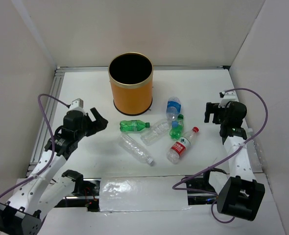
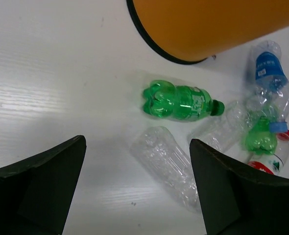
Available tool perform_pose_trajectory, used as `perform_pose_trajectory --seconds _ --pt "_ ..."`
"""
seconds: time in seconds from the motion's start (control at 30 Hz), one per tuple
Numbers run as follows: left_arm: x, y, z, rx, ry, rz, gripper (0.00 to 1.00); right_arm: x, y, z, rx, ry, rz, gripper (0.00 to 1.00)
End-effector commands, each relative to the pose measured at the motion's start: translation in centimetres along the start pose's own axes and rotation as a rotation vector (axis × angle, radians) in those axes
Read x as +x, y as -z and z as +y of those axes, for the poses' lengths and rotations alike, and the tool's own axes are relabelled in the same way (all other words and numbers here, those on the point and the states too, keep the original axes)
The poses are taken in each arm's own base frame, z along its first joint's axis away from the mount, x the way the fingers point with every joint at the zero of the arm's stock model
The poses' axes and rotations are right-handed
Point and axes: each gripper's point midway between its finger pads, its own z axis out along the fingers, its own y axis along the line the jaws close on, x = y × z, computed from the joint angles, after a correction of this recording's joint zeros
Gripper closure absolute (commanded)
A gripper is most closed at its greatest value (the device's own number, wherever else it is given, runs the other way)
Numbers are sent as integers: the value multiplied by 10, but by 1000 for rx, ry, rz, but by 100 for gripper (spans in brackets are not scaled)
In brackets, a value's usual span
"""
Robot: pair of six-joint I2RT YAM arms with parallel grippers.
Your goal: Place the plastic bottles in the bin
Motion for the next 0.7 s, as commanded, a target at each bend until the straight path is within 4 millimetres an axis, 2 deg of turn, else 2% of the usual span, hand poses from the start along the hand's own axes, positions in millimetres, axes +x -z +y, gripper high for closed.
perform_pose_trajectory --seconds 0.0,0.03,0.07,0.1,0.13,0.17,0.2,0.23,0.27,0.3,0.33,0.37,0.4,0.47,0.5,0.53,0.67 --pt "14 10 -25 112 24 90 0 -2 4 0 -32 124 13 0" --pt "18 11 -30 133 15 107 2 8 0 1 -40 115 52 0" --pt "21 13 -34 148 21 120 5 6 -2 -6 -2 101 64 0" --pt "23 13 -36 154 26 127 8 3 -3 -13 24 82 74 4" --pt "28 15 -41 169 14 139 12 8 -7 -19 45 61 107 21" --pt "32 17 -42 168 26 156 15 11 -9 -23 65 43 130 31" --pt "37 16 -42 168 39 172 24 4 -9 -34 126 38 137 38" --pt "44 17 -47 180 36 195 30 6 -10 -42 156 32 162 39" --pt "47 16 -48 173 45 203 39 18 -16 -47 173 25 226 39" --pt "55 16 -50 170 73 225 46 19 -16 -61 239 25 245 38" --pt "63 16 -52 161 72 251 46 18 -16 -69 274 28 265 31" --pt "73 16 -50 149 76 280 43 27 -22 -75 297 37 308 22" --pt "76 12 -49 120 102 287 35 34 -19 -88 360 48 343 11" --pt "93 14 -46 78 97 333 16 47 -21 -97 397 81 400 4" --pt "97 12 -46 48 95 335 1 48 -20 -114 473 115 413 1" --pt "99 11 -45 40 93 341 0 54 -19 -113 471 116 427 1" --pt "106 11 -56 43 61 361 0 70 -15 -135 540 136 496 1"
